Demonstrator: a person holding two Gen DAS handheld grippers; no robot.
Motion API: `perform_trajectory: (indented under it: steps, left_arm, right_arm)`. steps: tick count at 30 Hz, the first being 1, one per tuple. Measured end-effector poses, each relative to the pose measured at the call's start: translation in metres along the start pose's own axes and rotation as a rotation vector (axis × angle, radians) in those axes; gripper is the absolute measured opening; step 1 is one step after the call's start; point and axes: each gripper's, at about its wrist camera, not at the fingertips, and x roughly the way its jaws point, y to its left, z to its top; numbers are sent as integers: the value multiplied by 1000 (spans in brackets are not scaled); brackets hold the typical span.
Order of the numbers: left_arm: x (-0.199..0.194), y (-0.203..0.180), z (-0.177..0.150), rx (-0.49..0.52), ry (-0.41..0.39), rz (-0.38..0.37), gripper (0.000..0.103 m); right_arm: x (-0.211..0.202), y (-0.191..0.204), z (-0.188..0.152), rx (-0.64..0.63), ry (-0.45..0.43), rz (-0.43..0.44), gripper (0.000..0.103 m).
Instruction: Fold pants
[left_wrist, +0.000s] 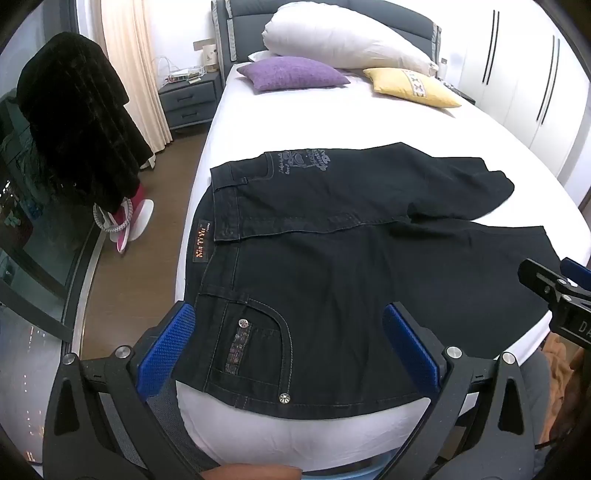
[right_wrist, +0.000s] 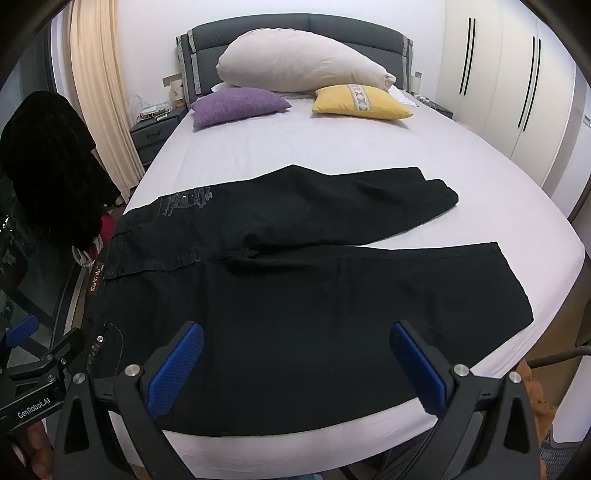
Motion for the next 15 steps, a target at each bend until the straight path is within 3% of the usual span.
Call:
perform_trajectory:
  steps: [15]
  left_arm:
    - [0, -1, 0, 4, 2, 4, 103]
  right_arm:
    - [1, 1, -1, -1, -2, 0, 103]
